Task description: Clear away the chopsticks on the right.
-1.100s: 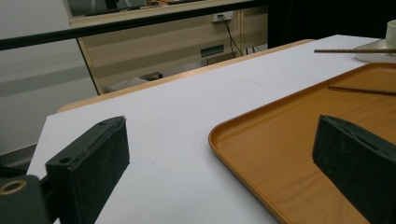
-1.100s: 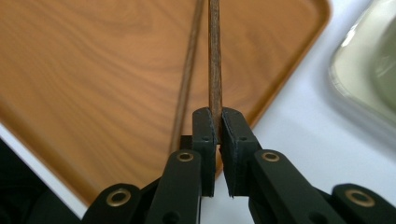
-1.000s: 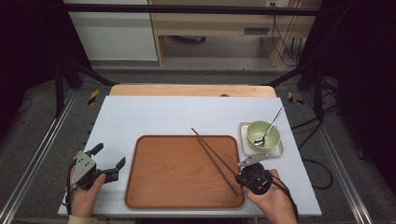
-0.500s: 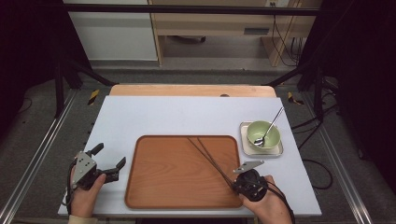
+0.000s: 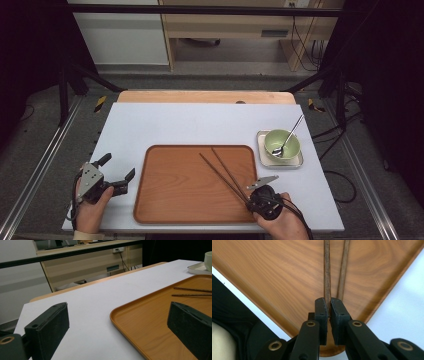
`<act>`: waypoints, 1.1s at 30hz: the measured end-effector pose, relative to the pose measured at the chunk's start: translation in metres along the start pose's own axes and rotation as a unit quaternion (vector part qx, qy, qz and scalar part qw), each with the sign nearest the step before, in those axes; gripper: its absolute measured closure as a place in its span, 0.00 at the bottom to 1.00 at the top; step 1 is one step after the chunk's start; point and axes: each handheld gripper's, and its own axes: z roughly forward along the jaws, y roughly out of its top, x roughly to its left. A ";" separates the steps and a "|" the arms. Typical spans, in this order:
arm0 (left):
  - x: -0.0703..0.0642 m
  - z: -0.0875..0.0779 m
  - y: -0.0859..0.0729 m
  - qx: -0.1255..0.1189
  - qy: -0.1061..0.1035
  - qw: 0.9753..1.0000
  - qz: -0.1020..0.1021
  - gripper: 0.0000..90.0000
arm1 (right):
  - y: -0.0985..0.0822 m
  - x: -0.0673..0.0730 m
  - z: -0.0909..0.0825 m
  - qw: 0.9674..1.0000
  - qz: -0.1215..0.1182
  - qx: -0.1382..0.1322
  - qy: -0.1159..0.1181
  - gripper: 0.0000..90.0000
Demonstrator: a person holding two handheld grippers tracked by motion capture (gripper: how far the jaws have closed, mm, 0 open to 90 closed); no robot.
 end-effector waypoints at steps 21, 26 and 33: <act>0.000 -0.001 0.003 -0.001 -0.003 1.000 -0.001 0.04 | 0.005 -0.009 -0.002 0.996 0.011 -0.087 0.004 0.71; -0.001 -0.001 0.004 0.001 -0.005 1.000 -0.003 0.04 | 0.007 -0.021 -0.001 0.991 0.016 -0.130 -0.002 0.62; -0.001 0.000 0.005 0.007 -0.011 1.000 -0.007 0.04 | 0.004 -0.035 0.001 0.980 0.033 -0.195 -0.010 0.45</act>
